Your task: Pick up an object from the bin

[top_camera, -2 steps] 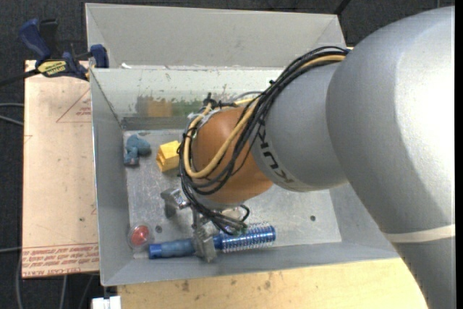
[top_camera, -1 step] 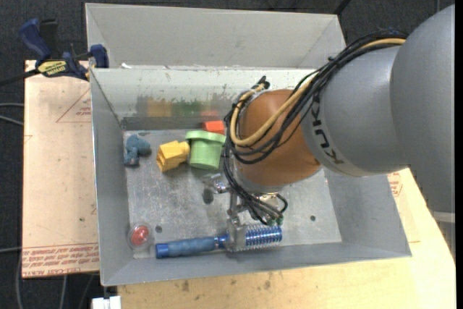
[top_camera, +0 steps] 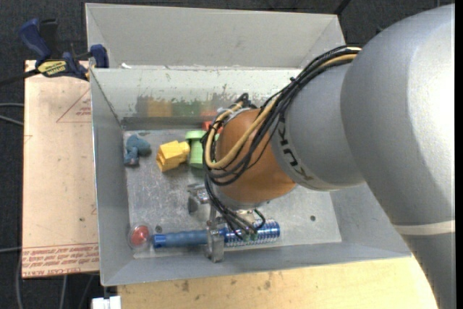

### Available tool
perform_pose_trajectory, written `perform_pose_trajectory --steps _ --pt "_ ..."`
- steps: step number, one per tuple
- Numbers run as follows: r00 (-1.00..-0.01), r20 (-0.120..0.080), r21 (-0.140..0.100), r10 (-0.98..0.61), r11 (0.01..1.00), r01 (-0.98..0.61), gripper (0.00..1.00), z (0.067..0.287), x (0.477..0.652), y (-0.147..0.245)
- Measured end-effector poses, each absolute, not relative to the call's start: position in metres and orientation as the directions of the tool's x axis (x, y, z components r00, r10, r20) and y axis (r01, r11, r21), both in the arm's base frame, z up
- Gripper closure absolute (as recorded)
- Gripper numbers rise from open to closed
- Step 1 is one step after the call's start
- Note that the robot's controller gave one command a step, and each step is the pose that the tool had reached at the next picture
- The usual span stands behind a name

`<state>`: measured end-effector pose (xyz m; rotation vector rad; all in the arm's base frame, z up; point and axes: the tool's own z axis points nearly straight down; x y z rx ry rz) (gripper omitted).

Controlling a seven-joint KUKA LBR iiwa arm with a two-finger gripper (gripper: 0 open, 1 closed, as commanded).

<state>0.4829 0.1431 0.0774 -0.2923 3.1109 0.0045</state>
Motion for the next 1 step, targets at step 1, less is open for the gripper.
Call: perform_pose_trajectory --steps 1 --pt "-0.983 0.000 0.001 -0.185 0.983 -0.185 1.00 0.0751 0.4781 0.1421"
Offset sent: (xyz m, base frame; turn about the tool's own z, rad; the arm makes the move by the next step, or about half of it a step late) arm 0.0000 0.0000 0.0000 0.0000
